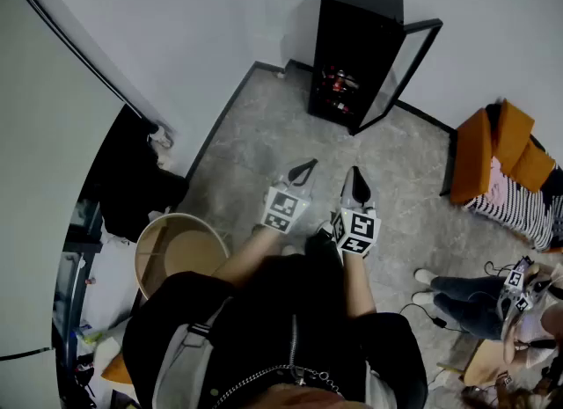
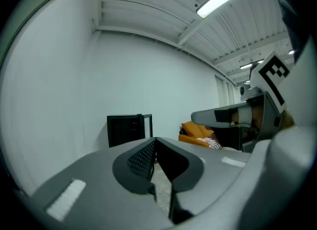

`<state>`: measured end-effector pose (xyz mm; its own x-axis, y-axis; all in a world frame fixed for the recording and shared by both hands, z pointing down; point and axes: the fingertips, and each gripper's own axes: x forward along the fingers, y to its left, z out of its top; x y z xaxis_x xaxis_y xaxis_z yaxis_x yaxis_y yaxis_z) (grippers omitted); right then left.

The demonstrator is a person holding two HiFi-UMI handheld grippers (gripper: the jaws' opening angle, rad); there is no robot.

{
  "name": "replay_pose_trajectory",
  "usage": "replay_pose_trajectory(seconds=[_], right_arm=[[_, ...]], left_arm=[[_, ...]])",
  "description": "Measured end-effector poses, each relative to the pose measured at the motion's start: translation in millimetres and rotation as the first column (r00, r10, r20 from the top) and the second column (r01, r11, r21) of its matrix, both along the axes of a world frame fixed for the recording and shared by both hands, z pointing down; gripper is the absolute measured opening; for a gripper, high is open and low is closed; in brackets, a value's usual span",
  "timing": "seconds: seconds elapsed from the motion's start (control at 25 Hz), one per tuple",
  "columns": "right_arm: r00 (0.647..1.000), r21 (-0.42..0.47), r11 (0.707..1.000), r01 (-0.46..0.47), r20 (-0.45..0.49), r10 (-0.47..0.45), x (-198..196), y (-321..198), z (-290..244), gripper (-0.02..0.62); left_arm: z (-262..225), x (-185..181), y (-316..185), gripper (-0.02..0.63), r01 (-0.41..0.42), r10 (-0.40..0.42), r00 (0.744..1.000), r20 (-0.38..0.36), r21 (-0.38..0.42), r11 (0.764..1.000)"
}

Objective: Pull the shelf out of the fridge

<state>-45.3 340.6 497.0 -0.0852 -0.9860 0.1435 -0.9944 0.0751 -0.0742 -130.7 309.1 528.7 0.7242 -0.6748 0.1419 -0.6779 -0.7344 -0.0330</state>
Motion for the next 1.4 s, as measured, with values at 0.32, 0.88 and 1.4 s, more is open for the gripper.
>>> replay_pose_trajectory(seconds=[0.32,0.88,1.4], right_arm=[[1.000,-0.008,1.000,0.000,-0.001,0.000,-4.8,10.9,3.1,-0.012],[0.999,0.051,0.999,0.020,0.029,-0.021,-4.5,26.4,-5.9,-0.005],[0.998,0.016,0.999,0.042,0.049,-0.043,22.5,15.9,-5.9,-0.003]], left_arm=[[3.4,-4.4,9.7,0.011,0.004,-0.004,1.000,-0.003,-0.012,1.000],[-0.9,8.8,18.4,0.011,-0.010,0.010,1.000,-0.017,-0.014,1.000],[-2.9,38.8,2.5,0.011,0.000,0.000,1.000,-0.009,-0.036,0.999]])
